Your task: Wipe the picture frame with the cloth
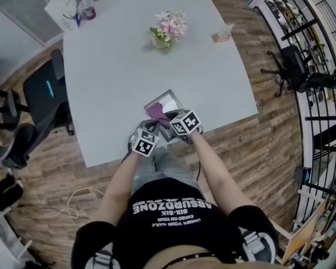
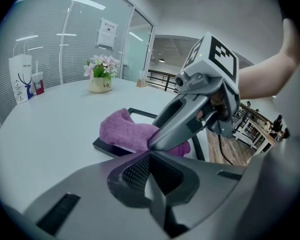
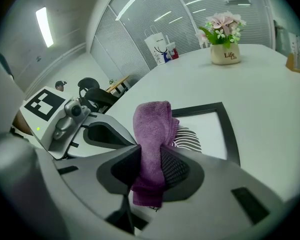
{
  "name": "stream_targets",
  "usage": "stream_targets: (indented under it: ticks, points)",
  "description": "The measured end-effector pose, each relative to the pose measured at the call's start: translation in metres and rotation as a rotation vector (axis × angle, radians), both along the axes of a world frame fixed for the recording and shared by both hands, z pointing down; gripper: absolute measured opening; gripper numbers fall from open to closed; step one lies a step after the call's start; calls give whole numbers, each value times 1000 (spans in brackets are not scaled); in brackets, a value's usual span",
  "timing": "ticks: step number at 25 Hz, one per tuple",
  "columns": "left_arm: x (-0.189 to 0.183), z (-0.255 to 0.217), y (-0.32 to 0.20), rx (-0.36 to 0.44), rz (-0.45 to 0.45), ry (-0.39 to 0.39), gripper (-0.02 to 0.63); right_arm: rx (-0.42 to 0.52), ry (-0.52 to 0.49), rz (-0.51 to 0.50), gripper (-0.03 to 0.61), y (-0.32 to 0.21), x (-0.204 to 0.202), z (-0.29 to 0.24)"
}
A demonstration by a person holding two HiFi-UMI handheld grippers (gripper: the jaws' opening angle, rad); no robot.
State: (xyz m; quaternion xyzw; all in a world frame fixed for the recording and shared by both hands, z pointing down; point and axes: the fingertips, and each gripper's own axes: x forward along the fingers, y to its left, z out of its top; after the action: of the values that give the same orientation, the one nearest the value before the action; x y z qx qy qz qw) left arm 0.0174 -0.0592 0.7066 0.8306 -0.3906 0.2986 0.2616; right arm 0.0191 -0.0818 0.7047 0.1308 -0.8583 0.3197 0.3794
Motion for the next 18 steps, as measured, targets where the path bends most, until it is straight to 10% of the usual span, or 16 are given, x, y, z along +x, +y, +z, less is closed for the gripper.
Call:
stream_targets:
  ticks: [18]
  points:
    - [1, 1, -4, 26, 4, -14, 15, 145, 84, 10, 120, -16, 6, -1]
